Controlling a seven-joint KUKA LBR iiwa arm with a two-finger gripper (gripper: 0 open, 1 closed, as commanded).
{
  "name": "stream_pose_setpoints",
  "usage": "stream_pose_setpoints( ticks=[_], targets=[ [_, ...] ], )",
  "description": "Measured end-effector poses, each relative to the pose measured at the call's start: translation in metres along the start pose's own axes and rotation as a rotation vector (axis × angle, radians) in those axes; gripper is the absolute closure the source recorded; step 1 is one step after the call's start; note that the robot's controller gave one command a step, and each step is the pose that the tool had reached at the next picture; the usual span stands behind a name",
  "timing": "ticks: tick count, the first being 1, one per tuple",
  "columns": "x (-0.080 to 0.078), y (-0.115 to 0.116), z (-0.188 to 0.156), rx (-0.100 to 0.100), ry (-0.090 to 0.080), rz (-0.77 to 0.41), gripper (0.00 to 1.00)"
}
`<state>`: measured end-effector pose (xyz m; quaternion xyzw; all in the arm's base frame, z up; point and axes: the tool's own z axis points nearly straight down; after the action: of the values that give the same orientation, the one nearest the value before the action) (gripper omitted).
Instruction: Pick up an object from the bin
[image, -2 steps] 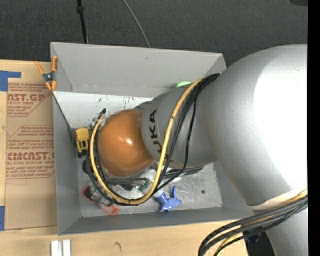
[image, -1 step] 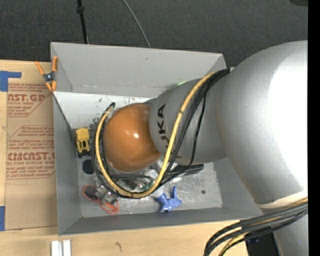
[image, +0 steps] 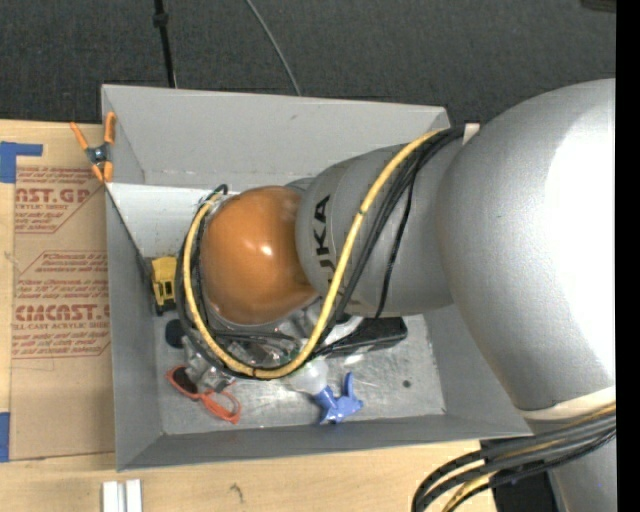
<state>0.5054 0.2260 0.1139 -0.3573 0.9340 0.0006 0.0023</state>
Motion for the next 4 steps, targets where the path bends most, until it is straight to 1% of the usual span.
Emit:
stream_pose_setpoints(
  ticks=[1, 2, 3, 4],
  targets=[
    [0.003, 0.004, -0.001, -0.002, 0.003, -0.286, 1.0],
    [0.004, 0.005, 0.0, -0.001, 0.002, -0.315, 1.0],
    [0.029, -0.007, -0.014, -0.004, 0.005, -0.233, 1.0],
    [0.046, -0.022, -0.022, -0.002, 0.004, -0.377, 1.0]
  ],
)
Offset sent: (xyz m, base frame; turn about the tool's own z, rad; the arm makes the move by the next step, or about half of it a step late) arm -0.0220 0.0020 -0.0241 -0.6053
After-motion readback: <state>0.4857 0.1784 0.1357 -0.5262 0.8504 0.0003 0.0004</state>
